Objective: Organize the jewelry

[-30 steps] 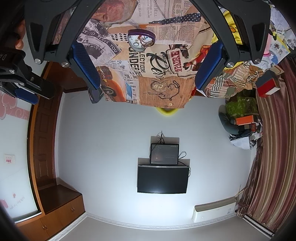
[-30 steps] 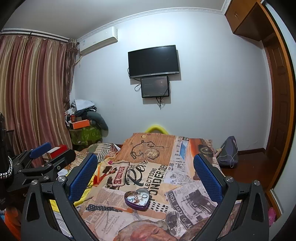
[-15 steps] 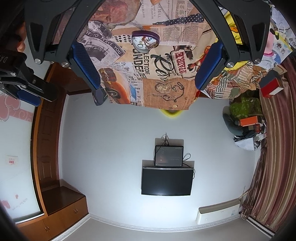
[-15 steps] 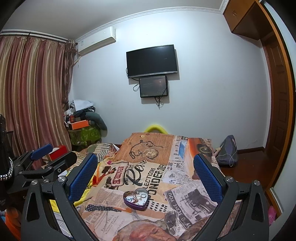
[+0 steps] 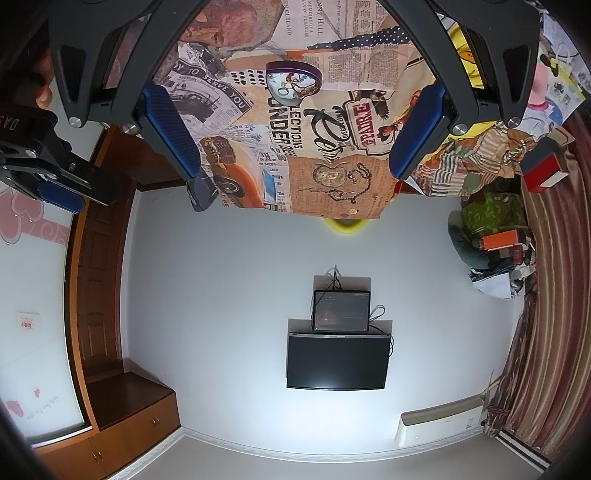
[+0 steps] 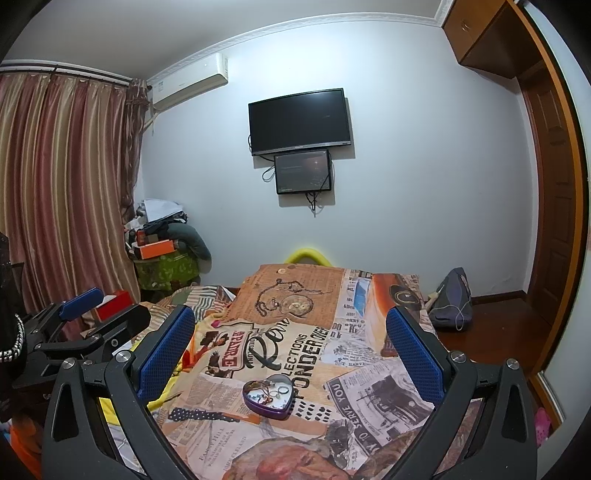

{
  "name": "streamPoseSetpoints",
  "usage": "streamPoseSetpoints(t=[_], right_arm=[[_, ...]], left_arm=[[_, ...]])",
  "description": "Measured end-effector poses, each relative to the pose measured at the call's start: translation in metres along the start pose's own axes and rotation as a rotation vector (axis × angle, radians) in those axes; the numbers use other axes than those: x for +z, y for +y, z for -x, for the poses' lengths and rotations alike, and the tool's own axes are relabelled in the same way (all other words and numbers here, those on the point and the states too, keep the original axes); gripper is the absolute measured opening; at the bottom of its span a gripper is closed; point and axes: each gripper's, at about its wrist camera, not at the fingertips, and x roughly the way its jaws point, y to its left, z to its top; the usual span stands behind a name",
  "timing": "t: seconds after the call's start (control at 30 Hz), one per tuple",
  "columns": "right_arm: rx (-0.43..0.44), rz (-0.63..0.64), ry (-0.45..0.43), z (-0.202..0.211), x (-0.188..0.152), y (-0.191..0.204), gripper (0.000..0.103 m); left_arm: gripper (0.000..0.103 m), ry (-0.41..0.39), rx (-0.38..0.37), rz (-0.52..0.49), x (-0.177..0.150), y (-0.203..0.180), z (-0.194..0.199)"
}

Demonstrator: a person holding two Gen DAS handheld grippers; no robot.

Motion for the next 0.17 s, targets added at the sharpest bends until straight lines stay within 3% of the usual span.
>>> streamPoseSetpoints(t=[0.17], right_arm=[[-0.001, -0.002, 0.006, -0.0014, -0.0007, -0.0004, 0.103]], left_arm=[[0.102, 0.002, 0.001, 0.002, -0.0001, 0.0008, -0.0014]])
